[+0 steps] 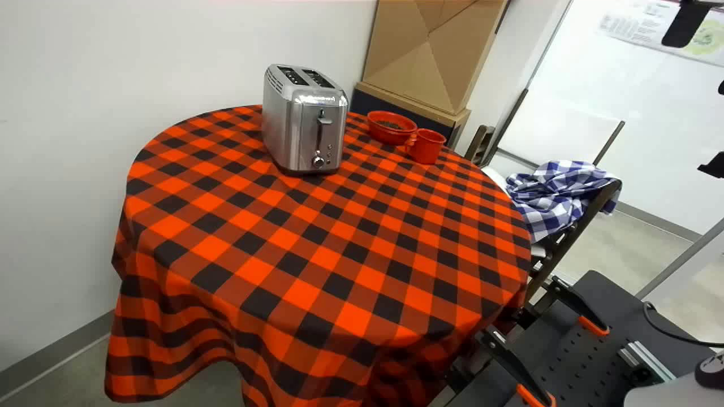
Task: Push down the switch of the toaster
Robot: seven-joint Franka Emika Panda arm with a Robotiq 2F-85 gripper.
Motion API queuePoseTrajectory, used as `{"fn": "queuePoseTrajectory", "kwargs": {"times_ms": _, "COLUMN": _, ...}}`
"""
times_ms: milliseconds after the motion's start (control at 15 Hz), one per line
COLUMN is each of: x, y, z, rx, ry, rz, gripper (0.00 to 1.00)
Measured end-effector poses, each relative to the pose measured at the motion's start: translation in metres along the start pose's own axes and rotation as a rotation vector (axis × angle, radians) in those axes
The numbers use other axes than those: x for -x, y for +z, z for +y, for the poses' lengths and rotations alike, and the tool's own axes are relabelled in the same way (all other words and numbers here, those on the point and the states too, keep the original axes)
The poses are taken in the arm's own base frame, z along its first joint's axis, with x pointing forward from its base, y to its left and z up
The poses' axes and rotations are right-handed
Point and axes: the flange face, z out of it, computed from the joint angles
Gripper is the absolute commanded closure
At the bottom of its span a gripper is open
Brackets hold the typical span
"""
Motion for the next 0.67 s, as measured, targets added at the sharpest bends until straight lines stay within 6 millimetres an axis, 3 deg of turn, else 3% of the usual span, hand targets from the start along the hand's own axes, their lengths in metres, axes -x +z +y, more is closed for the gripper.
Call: {"fn": "queuePoseTrajectory", "kwargs": {"times_ms": 667, "x": -0.0012, "y": 0.0095, "z": -0.0035, "rx": -0.020, "ry": -0.016, "rz": -0.010, "gripper": 0.00}}
